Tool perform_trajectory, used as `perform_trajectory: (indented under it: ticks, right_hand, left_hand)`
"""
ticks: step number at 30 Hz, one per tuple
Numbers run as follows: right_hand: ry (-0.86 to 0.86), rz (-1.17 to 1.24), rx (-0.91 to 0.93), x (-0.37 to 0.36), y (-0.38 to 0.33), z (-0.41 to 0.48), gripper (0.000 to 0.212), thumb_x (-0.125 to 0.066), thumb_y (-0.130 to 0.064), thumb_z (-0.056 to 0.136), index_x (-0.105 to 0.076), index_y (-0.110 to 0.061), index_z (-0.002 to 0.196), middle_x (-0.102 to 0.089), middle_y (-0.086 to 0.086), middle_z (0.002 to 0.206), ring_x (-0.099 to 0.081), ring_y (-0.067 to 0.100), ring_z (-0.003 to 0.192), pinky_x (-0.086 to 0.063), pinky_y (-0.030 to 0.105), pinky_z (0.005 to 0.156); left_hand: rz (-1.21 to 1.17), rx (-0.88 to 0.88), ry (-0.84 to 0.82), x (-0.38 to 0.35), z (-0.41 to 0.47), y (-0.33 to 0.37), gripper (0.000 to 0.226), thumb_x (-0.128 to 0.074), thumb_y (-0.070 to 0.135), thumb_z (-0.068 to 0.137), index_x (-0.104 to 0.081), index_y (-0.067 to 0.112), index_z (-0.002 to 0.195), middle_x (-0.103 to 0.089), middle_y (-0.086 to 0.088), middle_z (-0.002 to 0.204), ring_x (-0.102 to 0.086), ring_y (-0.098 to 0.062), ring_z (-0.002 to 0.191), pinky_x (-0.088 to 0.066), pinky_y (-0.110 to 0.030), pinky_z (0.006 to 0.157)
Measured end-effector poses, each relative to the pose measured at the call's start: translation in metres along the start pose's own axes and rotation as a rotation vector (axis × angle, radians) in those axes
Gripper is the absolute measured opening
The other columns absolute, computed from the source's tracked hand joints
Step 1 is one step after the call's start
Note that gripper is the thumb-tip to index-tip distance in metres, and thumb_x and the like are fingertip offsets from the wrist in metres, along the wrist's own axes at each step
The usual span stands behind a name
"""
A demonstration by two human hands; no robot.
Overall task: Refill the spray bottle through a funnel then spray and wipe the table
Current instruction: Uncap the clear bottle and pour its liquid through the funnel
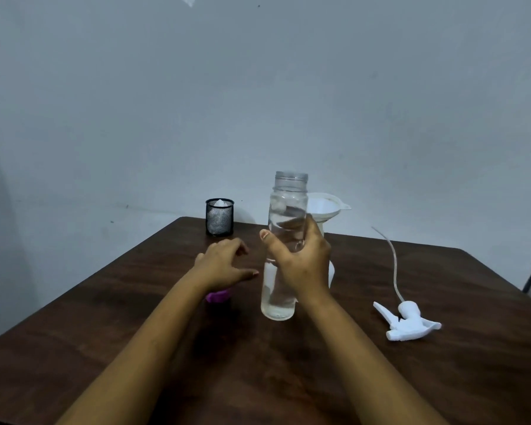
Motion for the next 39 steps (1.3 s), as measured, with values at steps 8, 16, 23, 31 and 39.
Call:
perform_trajectory:
  ticks: [8, 16, 23, 31, 39]
  right_hand:
    - [0.133, -0.042, -0.073, 0.079, -0.022, 0.035, 0.032, -0.077, -0.047, 0.062, -0.062, -0.032, 0.087, -0.071, -0.008, 0.082, -0.07, 0.012, 0.078, -0.059, 0.046, 0.072]
    - [0.137, -0.364, -0.122, 0.13, -0.013, 0.052, 0.03, -0.077, -0.033, 0.071, -0.06, -0.028, 0.095, -0.064, -0.016, 0.077, -0.063, 0.007, 0.078, -0.05, 0.03, 0.073]
    - [0.001, -0.587, -0.204, 0.114, 0.004, 0.075, 0.045, -0.076, -0.023, 0.064, -0.06, -0.028, 0.105, -0.066, -0.006, 0.097, -0.061, 0.02, 0.089, -0.049, 0.032, 0.077]
    - [-0.16, -0.734, -0.193, 0.087, 0.003, 0.093, 0.057, -0.074, -0.013, 0.064, -0.053, -0.031, 0.113, -0.063, -0.004, 0.111, -0.055, 0.023, 0.089, -0.039, 0.029, 0.072]
    - [-0.098, -0.912, -0.066, 0.08, 0.001, 0.106, 0.059, -0.055, 0.002, 0.07, -0.051, -0.032, 0.118, -0.058, 0.001, 0.116, -0.056, 0.03, 0.101, -0.04, 0.031, 0.075]
  left_hand:
    - [-0.722, -0.184, 0.062, -0.018, 0.03, 0.101, 0.061, -0.07, 0.039, 0.08, -0.043, 0.022, 0.132, -0.054, 0.006, 0.126, -0.05, -0.011, 0.116, -0.042, -0.03, 0.093]
    - [-0.882, -0.192, 0.262, -0.041, 0.041, 0.121, 0.033, -0.057, 0.028, 0.092, -0.052, 0.017, 0.122, -0.06, 0.006, 0.106, -0.056, -0.005, 0.094, -0.041, -0.007, 0.071]
    - [-0.868, -0.254, 0.282, -0.032, 0.038, 0.087, 0.027, -0.051, 0.027, 0.095, -0.052, 0.014, 0.118, -0.061, 0.0, 0.1, -0.058, -0.011, 0.094, -0.042, -0.003, 0.072]
    - [-0.902, -0.287, 0.305, -0.041, 0.039, 0.084, 0.021, -0.049, 0.027, 0.096, -0.054, 0.015, 0.112, -0.06, 0.004, 0.093, -0.059, -0.01, 0.088, -0.042, -0.009, 0.074]
    - [-0.883, -0.317, 0.318, -0.039, 0.038, 0.087, 0.007, -0.047, 0.022, 0.097, -0.051, 0.02, 0.103, -0.058, 0.008, 0.084, -0.058, -0.004, 0.078, -0.041, -0.008, 0.068]
Point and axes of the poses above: each hand's wrist, its own z-axis towards the middle knuckle, its own x-axis out of the back of the hand, y = z × x, the point moved 4 cm from there along z, towards the middle knuckle
